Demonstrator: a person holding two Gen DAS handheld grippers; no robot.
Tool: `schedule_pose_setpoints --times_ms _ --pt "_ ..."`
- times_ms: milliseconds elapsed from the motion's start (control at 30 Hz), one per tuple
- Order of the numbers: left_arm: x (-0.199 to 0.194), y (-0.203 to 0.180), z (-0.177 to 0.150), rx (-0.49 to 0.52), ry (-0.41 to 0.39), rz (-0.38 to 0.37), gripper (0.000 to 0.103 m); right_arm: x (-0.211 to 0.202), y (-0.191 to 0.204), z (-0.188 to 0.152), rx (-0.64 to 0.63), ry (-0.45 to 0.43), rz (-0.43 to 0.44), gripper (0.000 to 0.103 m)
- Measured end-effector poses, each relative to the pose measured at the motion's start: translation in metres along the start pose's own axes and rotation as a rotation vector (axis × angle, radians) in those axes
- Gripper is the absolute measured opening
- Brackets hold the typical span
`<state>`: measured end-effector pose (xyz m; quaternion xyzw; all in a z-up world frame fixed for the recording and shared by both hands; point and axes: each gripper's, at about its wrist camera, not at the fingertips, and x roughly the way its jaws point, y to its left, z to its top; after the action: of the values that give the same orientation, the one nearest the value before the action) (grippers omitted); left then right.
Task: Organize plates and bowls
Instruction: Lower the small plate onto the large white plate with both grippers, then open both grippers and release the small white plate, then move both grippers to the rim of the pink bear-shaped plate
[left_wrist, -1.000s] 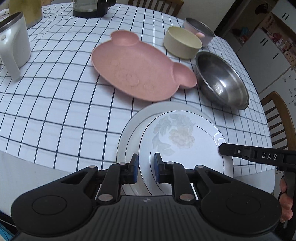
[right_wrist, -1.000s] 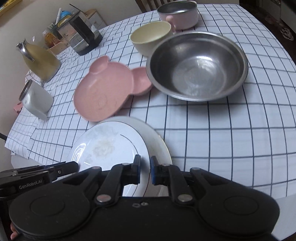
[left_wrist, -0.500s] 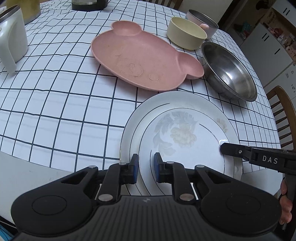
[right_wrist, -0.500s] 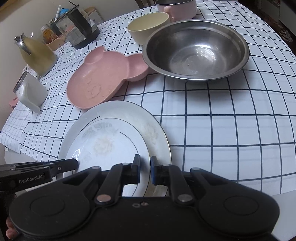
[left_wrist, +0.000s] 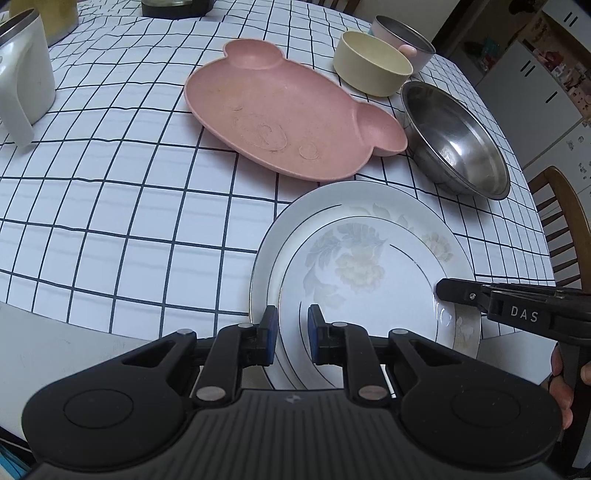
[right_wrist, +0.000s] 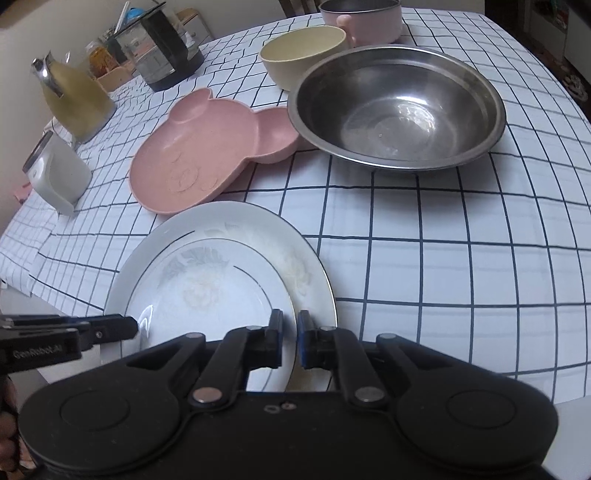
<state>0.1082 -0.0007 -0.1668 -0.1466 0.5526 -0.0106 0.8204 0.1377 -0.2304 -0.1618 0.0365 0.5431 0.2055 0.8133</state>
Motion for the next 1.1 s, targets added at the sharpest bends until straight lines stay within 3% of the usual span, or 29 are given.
schedule_pose_setpoints --times_ms 133,367,600,733,833,1000,1100 --pt "-0.006 -0.002 0.0 0.013 -0.019 -0.002 0.016 0.0 0.006 0.0 -0.056 0.009 -0.018 0.012" --pt "-0.027 -0.009 0.004 0.033 -0.085 -0.023 0.016 -0.016 0.01 0.0 -0.083 -0.003 -0.019 0.03" --pt "-0.05 -0.019 0.009 0.072 -0.164 -0.029 0.017 -0.049 0.018 0.006 -0.117 -0.079 -0.009 0.041" --pt "-0.063 -0.023 0.012 0.08 -0.215 -0.05 0.034 -0.069 0.025 0.009 -0.142 -0.135 -0.005 0.052" --pt "-0.074 -0.026 0.012 0.094 -0.276 -0.047 0.065 -0.081 0.029 0.011 -0.155 -0.169 -0.003 0.06" --pt "-0.088 -0.033 0.017 0.129 -0.331 -0.043 0.069 -0.095 0.035 0.013 -0.167 -0.213 -0.004 0.065" --pt "-0.093 -0.036 0.018 0.141 -0.355 -0.043 0.076 -0.104 0.039 0.013 -0.176 -0.243 -0.002 0.078"
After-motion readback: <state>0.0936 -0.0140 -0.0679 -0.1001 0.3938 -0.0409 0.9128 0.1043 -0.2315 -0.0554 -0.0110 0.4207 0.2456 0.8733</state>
